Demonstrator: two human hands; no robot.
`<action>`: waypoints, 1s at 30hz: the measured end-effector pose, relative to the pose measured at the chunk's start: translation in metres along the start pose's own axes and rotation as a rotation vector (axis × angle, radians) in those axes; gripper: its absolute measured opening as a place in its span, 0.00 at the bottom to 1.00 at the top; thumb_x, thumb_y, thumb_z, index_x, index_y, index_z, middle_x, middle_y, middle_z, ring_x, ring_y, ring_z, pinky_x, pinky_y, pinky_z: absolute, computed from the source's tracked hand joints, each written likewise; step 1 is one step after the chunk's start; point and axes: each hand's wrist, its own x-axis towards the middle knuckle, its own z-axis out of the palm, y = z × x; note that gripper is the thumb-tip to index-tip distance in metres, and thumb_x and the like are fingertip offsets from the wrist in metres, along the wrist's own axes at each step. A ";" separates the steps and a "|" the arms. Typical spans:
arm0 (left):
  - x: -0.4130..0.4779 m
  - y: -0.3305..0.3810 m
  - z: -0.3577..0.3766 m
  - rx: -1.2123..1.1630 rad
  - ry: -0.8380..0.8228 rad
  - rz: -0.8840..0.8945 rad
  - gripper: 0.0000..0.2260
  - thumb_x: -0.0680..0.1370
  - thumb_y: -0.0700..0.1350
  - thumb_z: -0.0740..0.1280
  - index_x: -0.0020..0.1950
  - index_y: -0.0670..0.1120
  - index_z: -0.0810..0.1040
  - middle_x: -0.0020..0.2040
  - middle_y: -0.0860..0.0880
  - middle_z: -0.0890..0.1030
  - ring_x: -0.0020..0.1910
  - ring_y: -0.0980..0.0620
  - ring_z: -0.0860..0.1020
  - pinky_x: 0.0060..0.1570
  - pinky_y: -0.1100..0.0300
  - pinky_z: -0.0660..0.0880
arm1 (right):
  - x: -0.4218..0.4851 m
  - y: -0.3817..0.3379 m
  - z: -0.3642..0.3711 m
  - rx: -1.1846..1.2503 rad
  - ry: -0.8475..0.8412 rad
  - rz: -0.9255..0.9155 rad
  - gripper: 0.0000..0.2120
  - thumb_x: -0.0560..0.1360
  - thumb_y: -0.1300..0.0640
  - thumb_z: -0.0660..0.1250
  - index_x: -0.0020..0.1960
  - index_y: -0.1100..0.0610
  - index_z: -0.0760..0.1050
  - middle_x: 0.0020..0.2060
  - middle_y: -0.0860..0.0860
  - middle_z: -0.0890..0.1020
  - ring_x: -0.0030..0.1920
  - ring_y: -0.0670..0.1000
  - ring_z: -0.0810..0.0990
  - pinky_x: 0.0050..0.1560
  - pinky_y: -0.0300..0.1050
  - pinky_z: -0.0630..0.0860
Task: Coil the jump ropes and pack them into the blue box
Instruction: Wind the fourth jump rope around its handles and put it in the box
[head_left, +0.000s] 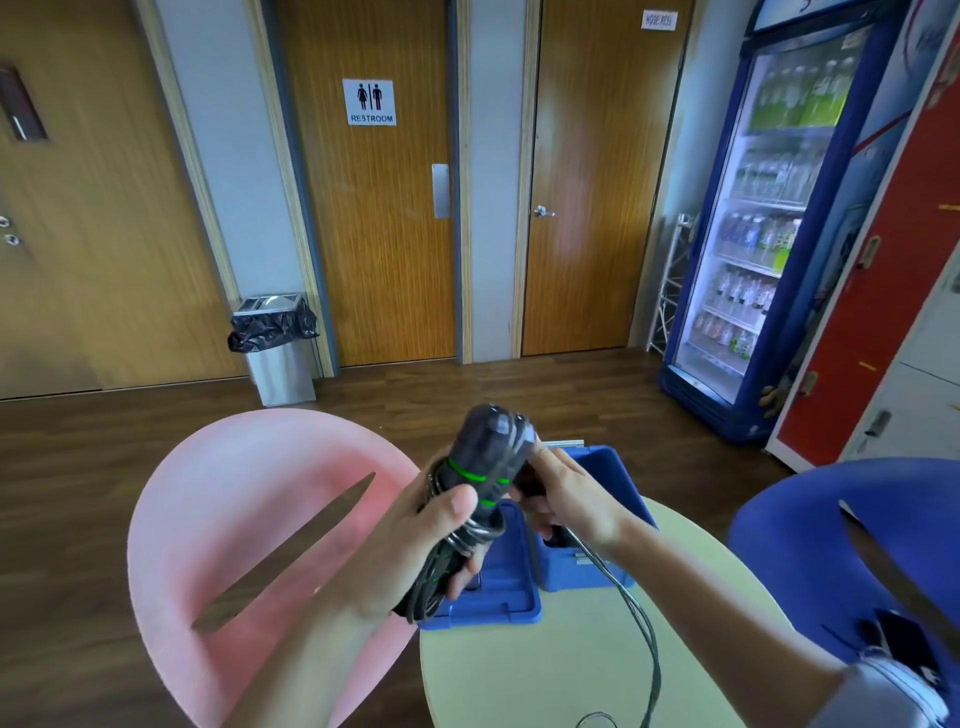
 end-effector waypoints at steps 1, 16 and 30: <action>0.002 -0.002 0.000 -0.095 -0.010 -0.006 0.36 0.60 0.71 0.73 0.54 0.44 0.76 0.30 0.43 0.75 0.22 0.49 0.71 0.26 0.62 0.68 | -0.002 0.000 0.003 0.002 -0.006 0.003 0.27 0.82 0.43 0.44 0.33 0.57 0.66 0.18 0.43 0.63 0.20 0.44 0.61 0.26 0.40 0.63; 0.015 -0.013 -0.033 -0.109 0.312 -0.227 0.51 0.44 0.78 0.70 0.53 0.44 0.72 0.29 0.45 0.73 0.20 0.50 0.68 0.21 0.63 0.68 | -0.047 0.058 0.016 -0.050 0.006 0.435 0.31 0.77 0.34 0.51 0.26 0.54 0.68 0.18 0.47 0.68 0.20 0.48 0.69 0.36 0.44 0.72; 0.013 0.004 -0.004 0.866 -0.190 -0.273 0.26 0.61 0.74 0.67 0.51 0.61 0.71 0.44 0.61 0.78 0.39 0.77 0.71 0.38 0.76 0.67 | -0.020 -0.081 0.006 -1.080 -0.139 -0.287 0.30 0.80 0.39 0.52 0.33 0.59 0.77 0.25 0.50 0.78 0.30 0.44 0.74 0.48 0.46 0.73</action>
